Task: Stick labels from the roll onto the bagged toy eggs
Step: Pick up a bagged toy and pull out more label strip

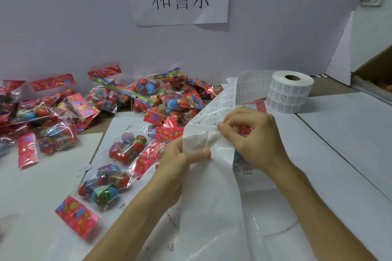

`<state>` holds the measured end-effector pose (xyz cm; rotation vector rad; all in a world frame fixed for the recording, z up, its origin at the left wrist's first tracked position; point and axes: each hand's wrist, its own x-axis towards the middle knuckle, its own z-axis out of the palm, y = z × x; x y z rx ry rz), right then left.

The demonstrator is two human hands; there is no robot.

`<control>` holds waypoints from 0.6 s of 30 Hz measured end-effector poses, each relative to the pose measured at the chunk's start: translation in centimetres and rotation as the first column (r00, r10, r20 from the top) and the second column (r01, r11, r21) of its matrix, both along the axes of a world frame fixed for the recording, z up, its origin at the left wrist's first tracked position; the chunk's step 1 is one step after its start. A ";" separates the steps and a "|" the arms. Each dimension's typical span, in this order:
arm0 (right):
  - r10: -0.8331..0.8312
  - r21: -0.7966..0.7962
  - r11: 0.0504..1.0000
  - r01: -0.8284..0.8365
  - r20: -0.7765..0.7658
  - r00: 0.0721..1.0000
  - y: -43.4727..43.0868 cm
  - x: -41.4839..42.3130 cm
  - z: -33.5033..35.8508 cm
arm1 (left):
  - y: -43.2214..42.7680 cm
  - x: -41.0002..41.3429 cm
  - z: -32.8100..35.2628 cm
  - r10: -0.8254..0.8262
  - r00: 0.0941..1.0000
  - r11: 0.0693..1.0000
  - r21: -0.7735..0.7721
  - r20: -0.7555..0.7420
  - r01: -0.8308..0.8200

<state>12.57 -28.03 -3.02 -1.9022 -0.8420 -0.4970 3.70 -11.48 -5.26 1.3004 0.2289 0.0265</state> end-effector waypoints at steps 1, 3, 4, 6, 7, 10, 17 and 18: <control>-0.020 0.008 1.000 0.020 -0.007 1.000 -0.1 0.1 0.0 | 0.0 0.0 -0.1 0.004 1.000 1.000 0.026 -0.003 -0.004; -0.068 0.020 0.997 0.069 -0.017 0.998 -0.5 0.4 0.1 | -0.1 0.0 -0.1 0.008 1.000 0.997 0.076 -0.020 -0.007; -0.087 0.030 0.996 0.088 -0.025 0.996 -0.7 0.5 0.3 | -0.2 0.0 0.0 0.007 1.000 0.995 0.096 -0.025 -0.005; -0.072 0.045 0.996 0.075 -0.050 0.996 -1.1 0.5 0.6 | -0.3 0.0 0.0 0.000 1.000 0.993 0.116 -0.021 0.002; -0.038 0.030 0.999 0.040 -0.059 0.998 -1.2 0.4 0.7 | -0.3 0.0 0.0 0.000 1.000 0.993 0.120 -0.011 0.001; 0.069 -0.124 0.989 -0.080 -0.088 0.994 -1.4 0.2 0.9 | -0.3 -0.1 0.1 0.006 1.000 0.992 0.125 0.028 -0.010; 0.023 -0.137 0.990 -0.035 -0.090 0.996 -1.2 0.5 0.6 | -0.2 0.0 0.0 0.033 0.999 0.991 0.133 0.014 -0.035; 0.003 -0.119 0.993 -0.013 -0.084 0.996 -1.2 0.6 0.5 | -0.2 -0.1 0.0 0.031 0.999 0.990 0.135 0.013 -0.032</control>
